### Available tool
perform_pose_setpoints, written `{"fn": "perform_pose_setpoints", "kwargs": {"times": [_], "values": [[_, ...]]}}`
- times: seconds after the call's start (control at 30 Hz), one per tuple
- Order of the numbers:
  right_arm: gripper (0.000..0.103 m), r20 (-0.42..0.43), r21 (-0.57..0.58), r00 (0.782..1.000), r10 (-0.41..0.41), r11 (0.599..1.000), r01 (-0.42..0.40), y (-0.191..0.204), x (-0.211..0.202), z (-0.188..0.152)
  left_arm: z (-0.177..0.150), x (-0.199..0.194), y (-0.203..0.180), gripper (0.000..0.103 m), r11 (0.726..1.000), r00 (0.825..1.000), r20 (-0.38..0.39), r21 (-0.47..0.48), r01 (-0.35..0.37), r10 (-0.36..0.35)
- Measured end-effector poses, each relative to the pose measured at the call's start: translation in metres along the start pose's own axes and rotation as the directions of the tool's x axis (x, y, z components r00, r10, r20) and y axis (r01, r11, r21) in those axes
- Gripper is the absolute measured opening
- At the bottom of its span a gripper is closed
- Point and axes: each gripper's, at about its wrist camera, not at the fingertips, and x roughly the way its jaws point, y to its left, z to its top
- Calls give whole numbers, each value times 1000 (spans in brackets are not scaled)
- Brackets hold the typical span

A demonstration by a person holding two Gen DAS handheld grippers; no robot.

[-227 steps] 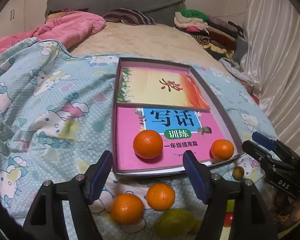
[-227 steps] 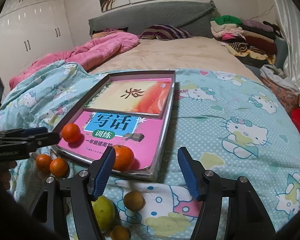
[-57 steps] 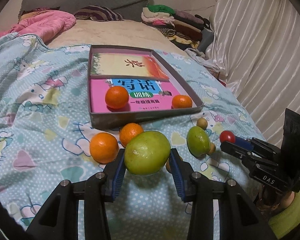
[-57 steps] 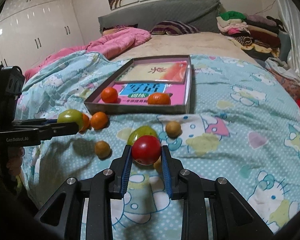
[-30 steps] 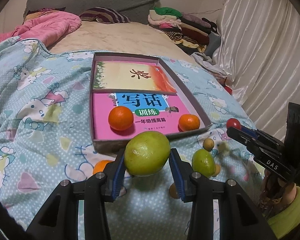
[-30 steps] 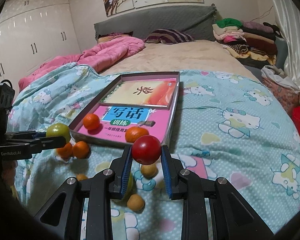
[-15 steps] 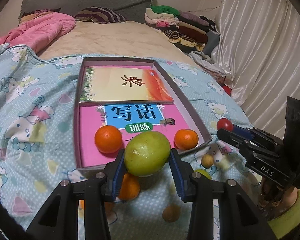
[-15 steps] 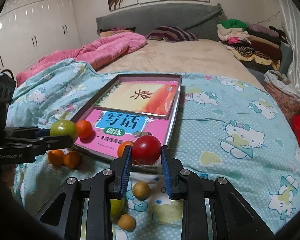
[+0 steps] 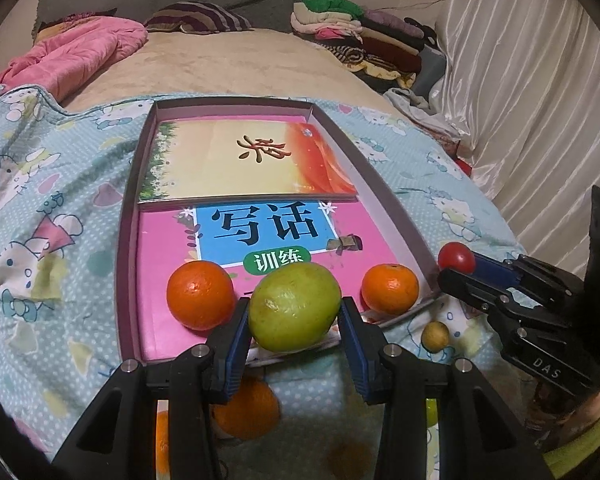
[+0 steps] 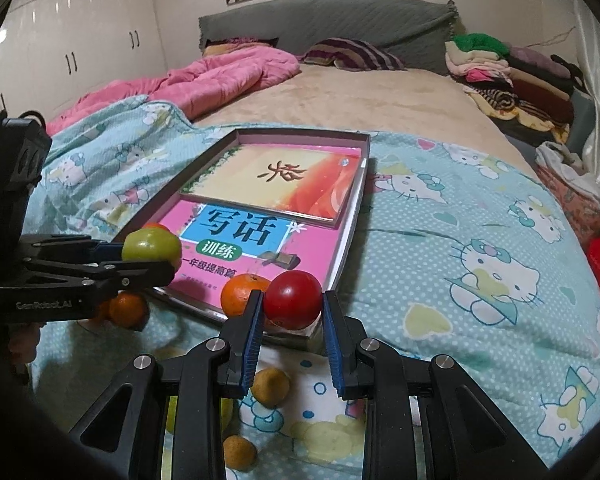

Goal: Organize fruits
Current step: 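Carry the green fruit and red apple up and over to the workbook, then open the right tool to drop the red apple onto the workbook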

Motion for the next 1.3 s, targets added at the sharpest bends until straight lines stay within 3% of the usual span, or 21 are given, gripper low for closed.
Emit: {"fn": "perform_pose_setpoints", "kwargs": {"times": [0.47,1.3], "values": [[29,-52,-52,999,-12,999,9,2,15,2,0,15,-1,43,999,999,-23,9,-38,39],[32,-34,-18,999,1,1000,-1,-5,17,-2,2,21,-1,44,999,998,-23,3,-53,53]]}}
